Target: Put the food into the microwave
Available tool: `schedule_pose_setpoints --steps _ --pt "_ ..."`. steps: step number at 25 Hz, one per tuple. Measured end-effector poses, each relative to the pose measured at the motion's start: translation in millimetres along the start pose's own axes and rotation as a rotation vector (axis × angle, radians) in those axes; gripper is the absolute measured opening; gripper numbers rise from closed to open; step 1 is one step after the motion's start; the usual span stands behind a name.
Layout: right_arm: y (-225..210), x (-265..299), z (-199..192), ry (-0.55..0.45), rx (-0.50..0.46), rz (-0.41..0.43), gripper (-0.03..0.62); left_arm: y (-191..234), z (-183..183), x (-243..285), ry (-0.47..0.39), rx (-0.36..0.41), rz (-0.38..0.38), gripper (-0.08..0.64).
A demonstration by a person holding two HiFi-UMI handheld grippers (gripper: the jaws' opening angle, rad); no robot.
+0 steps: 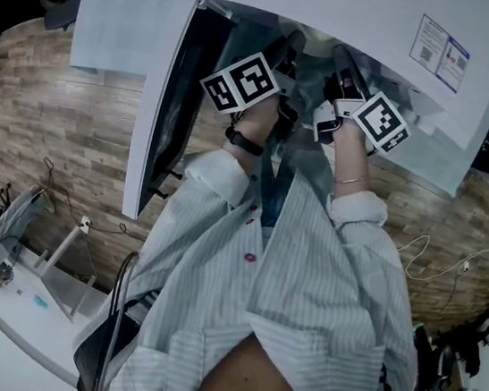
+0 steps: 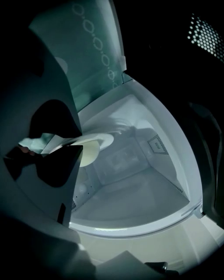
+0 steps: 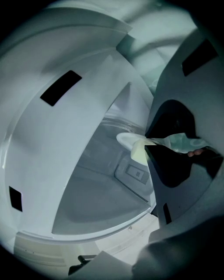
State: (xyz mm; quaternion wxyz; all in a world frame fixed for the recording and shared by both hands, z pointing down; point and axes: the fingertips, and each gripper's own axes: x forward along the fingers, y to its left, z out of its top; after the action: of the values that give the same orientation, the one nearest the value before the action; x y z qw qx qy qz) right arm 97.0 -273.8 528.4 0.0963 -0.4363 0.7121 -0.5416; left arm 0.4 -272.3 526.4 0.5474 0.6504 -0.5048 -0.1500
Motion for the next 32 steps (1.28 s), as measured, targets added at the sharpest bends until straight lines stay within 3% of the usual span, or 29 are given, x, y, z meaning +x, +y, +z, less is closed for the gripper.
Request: schedule_pose_setpoints --steps 7,15,26,32 --pt "-0.2 2.3 3.5 0.009 -0.092 -0.044 0.063 0.0 1.0 4.4 0.037 0.103 0.034 0.067" --pt "-1.3 2.4 6.6 0.022 -0.263 -0.120 0.091 -2.2 -1.2 6.5 0.055 0.194 0.051 0.087" --pt "2.9 2.2 9.8 0.021 -0.360 -0.164 0.148 -5.4 -7.4 5.2 0.079 0.276 0.068 0.137" --pt "3.4 1.3 9.2 0.014 -0.362 -0.171 0.170 -2.7 -10.4 3.3 0.098 0.320 0.085 0.160"
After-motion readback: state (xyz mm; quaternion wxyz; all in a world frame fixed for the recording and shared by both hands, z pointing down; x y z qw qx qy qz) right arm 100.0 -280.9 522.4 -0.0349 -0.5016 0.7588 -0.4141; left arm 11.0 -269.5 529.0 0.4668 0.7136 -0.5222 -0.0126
